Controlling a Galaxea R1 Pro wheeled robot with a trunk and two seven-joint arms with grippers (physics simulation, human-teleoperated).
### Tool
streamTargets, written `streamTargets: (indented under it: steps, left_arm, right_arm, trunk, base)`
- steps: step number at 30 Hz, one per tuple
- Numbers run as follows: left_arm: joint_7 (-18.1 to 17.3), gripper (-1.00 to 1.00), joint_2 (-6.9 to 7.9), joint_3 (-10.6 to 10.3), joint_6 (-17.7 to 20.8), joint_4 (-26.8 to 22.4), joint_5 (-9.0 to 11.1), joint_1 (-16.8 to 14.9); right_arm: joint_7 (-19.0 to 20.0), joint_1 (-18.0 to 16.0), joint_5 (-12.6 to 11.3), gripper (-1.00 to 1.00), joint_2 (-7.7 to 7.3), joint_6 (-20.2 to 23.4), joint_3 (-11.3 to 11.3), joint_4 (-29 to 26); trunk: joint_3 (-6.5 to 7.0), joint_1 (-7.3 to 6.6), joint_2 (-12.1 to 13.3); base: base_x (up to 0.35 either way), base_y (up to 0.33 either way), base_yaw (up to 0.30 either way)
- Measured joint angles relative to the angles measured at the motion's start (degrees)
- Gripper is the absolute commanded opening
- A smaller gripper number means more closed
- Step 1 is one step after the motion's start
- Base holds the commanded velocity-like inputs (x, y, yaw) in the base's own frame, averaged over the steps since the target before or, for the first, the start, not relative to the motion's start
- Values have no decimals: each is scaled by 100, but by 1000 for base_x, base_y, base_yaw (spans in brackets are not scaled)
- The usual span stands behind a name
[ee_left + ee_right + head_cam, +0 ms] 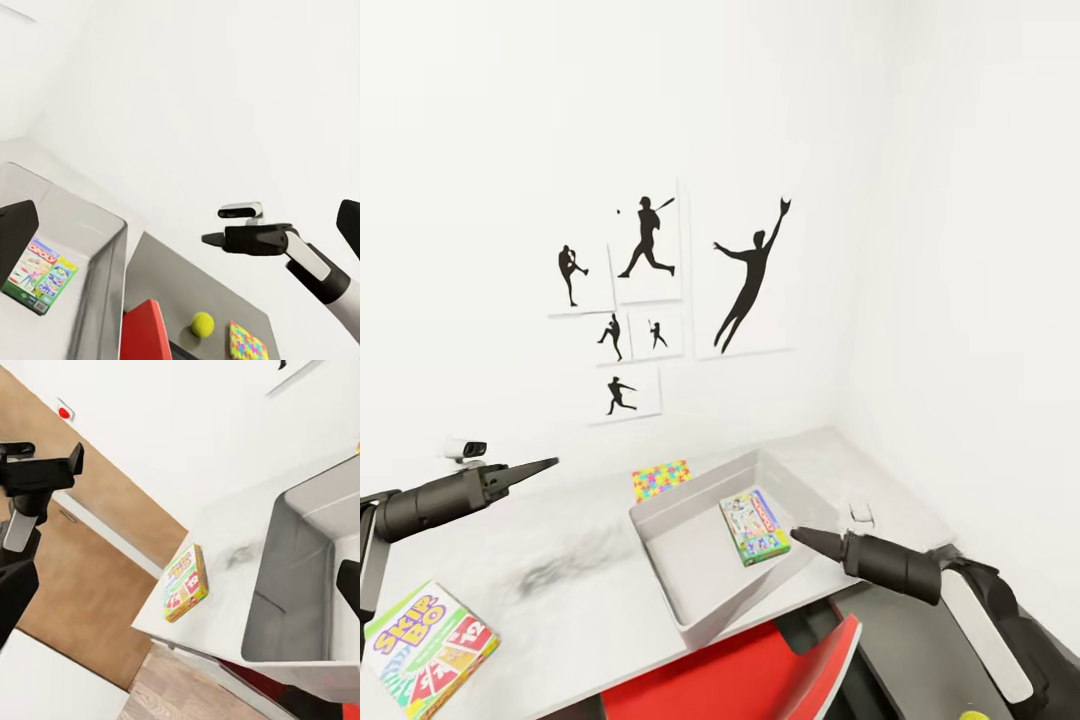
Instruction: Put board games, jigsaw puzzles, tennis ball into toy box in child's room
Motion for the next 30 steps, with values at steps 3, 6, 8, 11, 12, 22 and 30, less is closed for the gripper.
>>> streamTargets:
  steps: [3, 6, 8, 11, 12, 22, 30]
  left_arm:
    - [0, 100, 0, 26, -2, -1, 4, 5]
    - [0, 100, 0, 52, -2, -1, 6, 6]
    - [0, 100, 0, 68, -1, -1, 7, 6]
    - [0, 100, 3, 114, 1, -2, 6, 7]
    - [0, 100, 6, 125, 3, -3, 6, 7]
    - [1, 100, 23, 193, 7, -1, 7, 7]
    - [1, 100, 22, 252, 5, -2, 8, 8]
  right_arm:
    - [-2, 227, -5, 100, 11, -40, -55, -213]
    - [-41, 302, -3, 100, 18, -69, -72, -240]
    - [-98, 316, -5, 100, 20, -75, -75, -202]
    - [-278, 330, -9, 100, 20, -81, -75, -116]
    - [-324, 331, -10, 100, 21, -82, -76, -103]
    - [-559, 338, -8, 100, 21, -99, -81, 96]
    - [-570, 339, 5, 100, 22, -154, -84, 230]
  trunk:
    - [27, 0, 0]
    - [55, 0, 0]
    - [73, 1, 1]
    - [90, 1, 2]
    - [94, 1, 2]
    - [100, 1, 1]
    - [110, 0, 1]
  base:
    - [0, 0, -78]
    - [-7, 0, -77]
    - [-40, 13, -74]
    - [-101, 110, -40]
    - [-135, 173, -16]
    - [-51, 61, -5]
    - [-3, 4, 0]
